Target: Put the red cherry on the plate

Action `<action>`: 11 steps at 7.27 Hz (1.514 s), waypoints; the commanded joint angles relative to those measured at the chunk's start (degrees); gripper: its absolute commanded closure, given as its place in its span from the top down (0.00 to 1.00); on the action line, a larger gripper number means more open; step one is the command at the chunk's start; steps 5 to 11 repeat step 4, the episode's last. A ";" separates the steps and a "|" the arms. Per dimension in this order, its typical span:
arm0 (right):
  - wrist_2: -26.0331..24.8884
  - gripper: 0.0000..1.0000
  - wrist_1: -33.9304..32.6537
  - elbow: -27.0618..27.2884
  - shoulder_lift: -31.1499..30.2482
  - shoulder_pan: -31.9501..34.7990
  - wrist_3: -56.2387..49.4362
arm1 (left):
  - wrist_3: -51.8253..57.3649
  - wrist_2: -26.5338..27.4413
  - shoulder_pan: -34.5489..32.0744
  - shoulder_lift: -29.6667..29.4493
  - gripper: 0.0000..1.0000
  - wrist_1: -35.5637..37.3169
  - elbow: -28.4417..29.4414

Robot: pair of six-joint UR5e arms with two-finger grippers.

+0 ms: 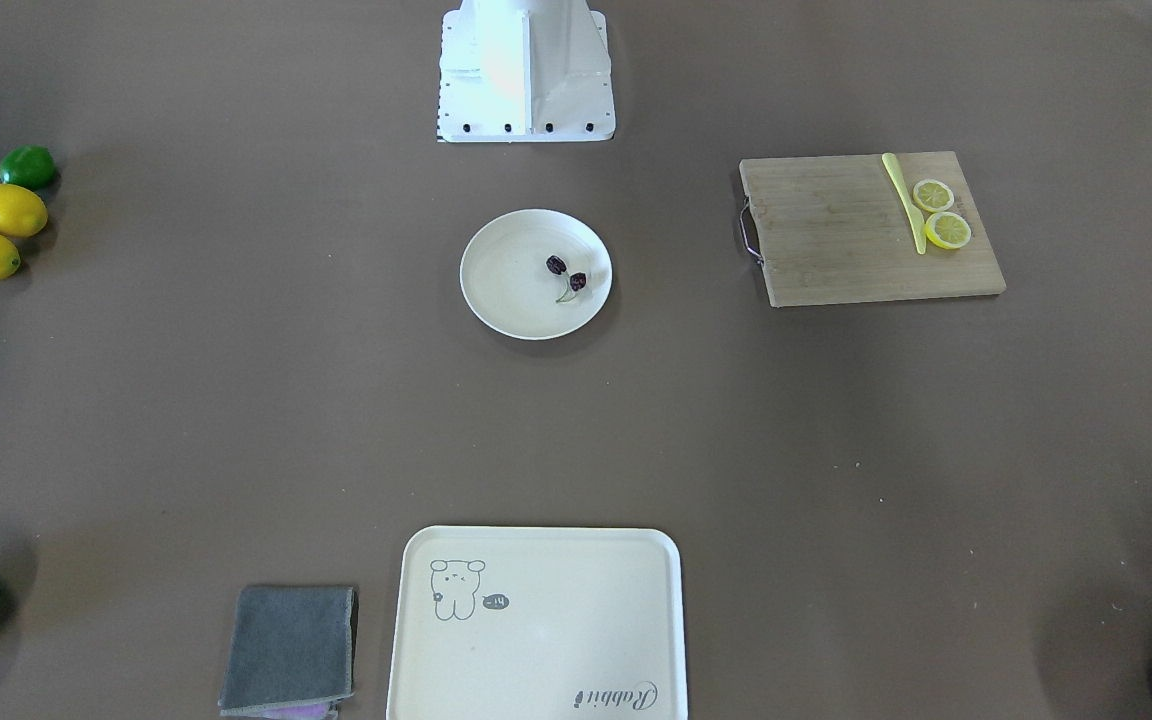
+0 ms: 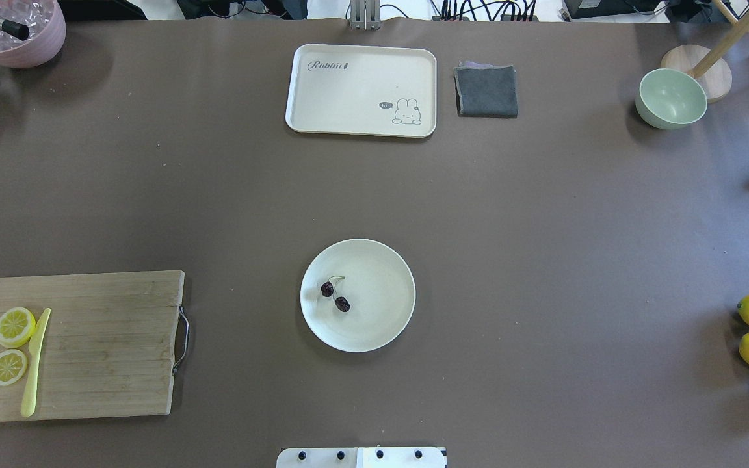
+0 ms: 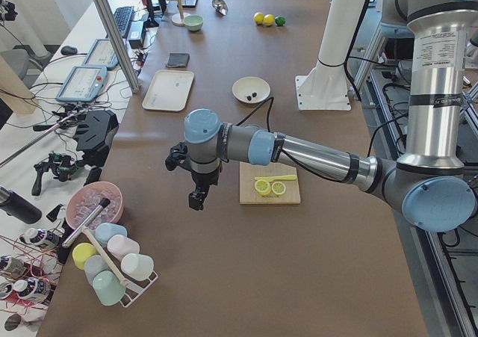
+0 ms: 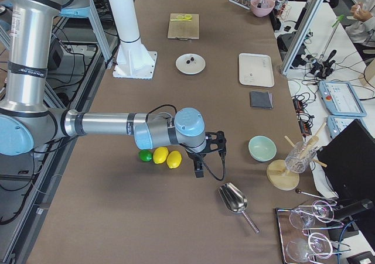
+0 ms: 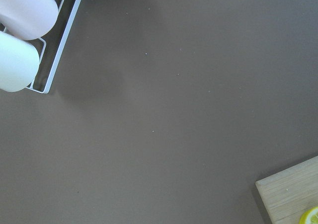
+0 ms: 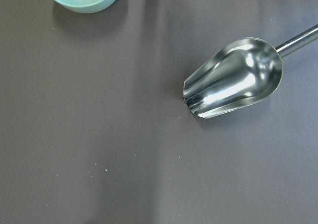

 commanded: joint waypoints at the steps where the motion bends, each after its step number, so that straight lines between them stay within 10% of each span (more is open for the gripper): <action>1: 2.72 1.00 -0.08 -0.46 -0.47 0.59 0.11 | 0.05 -0.06 0.16 -0.08 0.98 -0.30 -1.65; 11: 2.92 1.00 -0.17 -0.54 -0.55 1.30 -0.06 | 0.05 0.03 -0.02 0.18 0.98 0.14 -1.93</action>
